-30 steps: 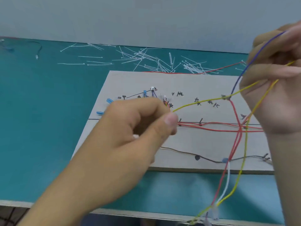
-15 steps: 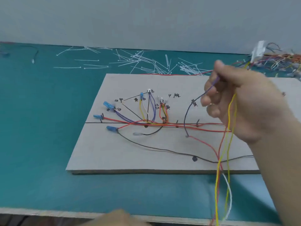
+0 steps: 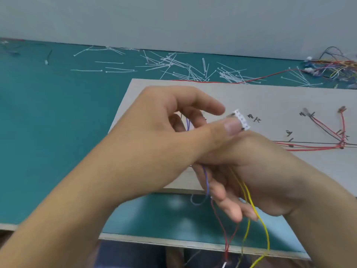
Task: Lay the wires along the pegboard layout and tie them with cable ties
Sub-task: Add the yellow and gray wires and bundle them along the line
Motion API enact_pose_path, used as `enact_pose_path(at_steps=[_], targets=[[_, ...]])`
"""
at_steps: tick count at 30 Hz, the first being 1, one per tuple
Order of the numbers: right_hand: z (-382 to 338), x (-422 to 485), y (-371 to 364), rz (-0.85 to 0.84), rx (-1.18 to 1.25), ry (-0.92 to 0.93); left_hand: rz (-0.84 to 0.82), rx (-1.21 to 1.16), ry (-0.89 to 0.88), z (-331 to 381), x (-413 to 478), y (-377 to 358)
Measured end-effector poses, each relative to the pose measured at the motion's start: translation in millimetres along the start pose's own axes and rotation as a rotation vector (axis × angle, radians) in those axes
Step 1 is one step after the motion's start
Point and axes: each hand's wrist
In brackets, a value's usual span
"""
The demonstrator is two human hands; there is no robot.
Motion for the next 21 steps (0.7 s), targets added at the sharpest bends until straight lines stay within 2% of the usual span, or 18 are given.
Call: enact_pose_path(at_steps=[3,6,8,11,15,18,21], targets=[[2.8,-0.1,-2.2,0.005,-0.001,-0.009,-0.072,-0.005,-0.053,-1.8,2.1,-4.0],[4.3,-2.3,-2.5,-0.073,0.043,-0.064,-0.097,-0.076,-0.055,-8.6,7.3,-5.0],[4.7,-5.0,-3.6,-0.137,0.096,-0.080,-0.115,-0.156,-0.018,-12.3,9.2,-3.5],[4.6,-8.1,-3.7,-0.135,0.144,-0.027,-0.102,-0.244,0.040,-16.8,12.2,-0.9],[7.4,-10.6,-1.1,0.047,0.163,0.082,-0.123,-0.346,0.112,-23.9,14.9,5.3],[11.3,-11.8,1.9,0.229,0.049,0.197,-0.133,-0.383,0.125,-25.7,15.9,8.0],[9.7,-11.6,7.1,0.316,-0.020,0.313,-0.159,-0.482,0.142,-23.3,15.5,8.0]])
Point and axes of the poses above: each hand's wrist, its own x-axis towards the middle knuckle, its own y-axis out of the back of the hand, z = x × y, and after that the axes turned 3 degrees about y, right-handed
